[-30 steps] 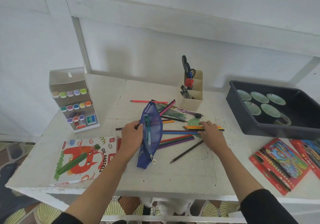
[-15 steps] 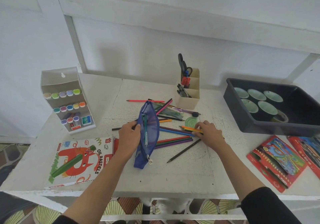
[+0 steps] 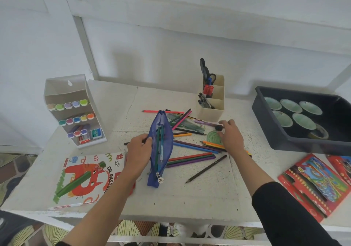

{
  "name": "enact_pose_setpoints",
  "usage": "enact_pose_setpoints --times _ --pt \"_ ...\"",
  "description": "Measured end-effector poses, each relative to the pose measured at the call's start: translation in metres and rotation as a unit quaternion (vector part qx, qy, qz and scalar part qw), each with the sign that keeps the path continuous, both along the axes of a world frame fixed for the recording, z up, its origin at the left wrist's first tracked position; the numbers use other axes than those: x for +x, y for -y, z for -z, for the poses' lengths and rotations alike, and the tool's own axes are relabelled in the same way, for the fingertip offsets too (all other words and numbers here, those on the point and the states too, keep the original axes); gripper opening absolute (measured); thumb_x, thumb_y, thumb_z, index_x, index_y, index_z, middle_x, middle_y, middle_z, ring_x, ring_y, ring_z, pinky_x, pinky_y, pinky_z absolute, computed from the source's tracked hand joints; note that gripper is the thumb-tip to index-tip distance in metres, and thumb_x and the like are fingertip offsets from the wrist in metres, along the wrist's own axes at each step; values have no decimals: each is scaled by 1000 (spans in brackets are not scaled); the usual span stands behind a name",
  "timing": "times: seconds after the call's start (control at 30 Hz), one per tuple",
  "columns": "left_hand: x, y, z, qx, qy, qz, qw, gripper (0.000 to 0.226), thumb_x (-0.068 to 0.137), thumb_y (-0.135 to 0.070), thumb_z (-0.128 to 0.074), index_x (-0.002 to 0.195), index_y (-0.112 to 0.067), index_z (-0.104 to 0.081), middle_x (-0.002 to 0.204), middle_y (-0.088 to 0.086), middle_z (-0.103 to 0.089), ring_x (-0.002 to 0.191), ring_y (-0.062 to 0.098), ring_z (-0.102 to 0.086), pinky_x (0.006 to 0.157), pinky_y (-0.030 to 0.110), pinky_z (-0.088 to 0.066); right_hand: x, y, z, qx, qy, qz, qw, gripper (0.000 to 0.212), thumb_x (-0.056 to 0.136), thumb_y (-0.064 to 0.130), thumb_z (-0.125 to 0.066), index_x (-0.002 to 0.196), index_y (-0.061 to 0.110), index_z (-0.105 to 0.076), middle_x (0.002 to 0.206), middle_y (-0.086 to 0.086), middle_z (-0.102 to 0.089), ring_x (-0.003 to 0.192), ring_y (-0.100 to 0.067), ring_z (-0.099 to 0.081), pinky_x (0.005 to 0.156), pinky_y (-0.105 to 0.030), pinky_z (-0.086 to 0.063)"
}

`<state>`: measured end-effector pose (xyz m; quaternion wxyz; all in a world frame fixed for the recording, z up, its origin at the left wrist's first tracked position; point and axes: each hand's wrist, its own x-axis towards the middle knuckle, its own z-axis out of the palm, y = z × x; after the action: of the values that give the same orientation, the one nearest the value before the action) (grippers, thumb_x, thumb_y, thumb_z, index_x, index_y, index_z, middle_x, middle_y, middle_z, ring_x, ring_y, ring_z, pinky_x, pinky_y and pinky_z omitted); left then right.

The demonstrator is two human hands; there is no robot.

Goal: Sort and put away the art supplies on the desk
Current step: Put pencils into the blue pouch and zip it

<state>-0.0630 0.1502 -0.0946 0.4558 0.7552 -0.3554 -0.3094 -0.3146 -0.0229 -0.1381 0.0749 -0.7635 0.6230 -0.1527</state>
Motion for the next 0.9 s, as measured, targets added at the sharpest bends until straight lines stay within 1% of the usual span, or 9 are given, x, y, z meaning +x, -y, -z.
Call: enact_pose_setpoints --times 0.07,0.2,0.3,0.43,0.53,0.63,0.7,0.8,0.9 --pt "0 1 0 -1 -3 3 1000 30 99 -12 -44 72 -11 -57 63 3 -55 55 10 -46 52 21 -33 1 8 2 14 -7 10 1000 32 91 17 -58 123 15 -56 118 -9 -48 104 -26 -51 75 -40 -51" --pt "-1 3 1 -2 -3 1 1000 29 98 -11 -45 72 -9 -58 66 7 -59 59 16 -50 53 23 -36 1 10 3 -14 4 20 1000 20 90 14 -58 108 8 -62 111 -10 -52 102 -27 -51 70 -37 -47" --pt "-2 6 6 -2 -14 3 1000 27 98 -12 -45 83 2 -63 81 23 -66 70 32 -60 61 35 -47 9 1 -6 -40 106 6 993 16 88 13 -62 103 7 -64 104 -10 -60 89 -25 -58 70 -30 -47" --pt "-6 8 8 1 -9 15 1000 27 98 -14 -45 91 5 -63 86 23 -66 80 38 -63 64 35 -44 45 -34 -42 -51 262 -183 946 17 83 2 -67 98 8 -67 96 -3 -61 76 -16 -62 67 -6 -44" --pt "-8 9 6 -6 -16 11 1000 26 97 -13 -46 86 4 -63 81 22 -65 72 33 -59 63 35 -43 76 -60 -63 -30 237 -331 913 21 83 -1 -65 100 11 -68 101 0 -58 86 -8 -57 75 -7 -42" --pt "-10 9 2 -9 -16 8 1000 30 97 -11 -47 69 -6 -56 65 12 -57 62 20 -49 58 31 -38 97 -69 -62 -28 152 -406 901 26 85 0 -62 106 14 -68 112 -3 -58 102 -13 -53 80 -13 -40" --pt "-8 9 2 -8 -12 7 1000 30 97 -12 -47 68 -7 -56 65 13 -58 62 19 -50 59 32 -40 100 -68 -59 -44 181 -388 903 27 87 -2 -58 107 12 -68 110 -4 -59 99 -12 -53 80 -16 -42" --pt "-6 9 -1 -15 -15 -3 1000 30 96 -12 -46 69 -8 -57 70 19 -62 63 23 -54 59 37 -45 86 -50 -52 -98 252 -253 929 21 88 -4 -56 100 7 -69 98 -6 -63 86 -9 -55 78 -16 -44" --pt "-5 8 -2 -8 -9 -2 1000 27 98 -12 -45 74 -8 -59 72 14 -64 65 21 -57 58 33 -47 59 -18 -39 -46 123 -70 989 23 92 5 -50 106 9 -68 104 -10 -65 99 -23 -56 83 -32 -45"
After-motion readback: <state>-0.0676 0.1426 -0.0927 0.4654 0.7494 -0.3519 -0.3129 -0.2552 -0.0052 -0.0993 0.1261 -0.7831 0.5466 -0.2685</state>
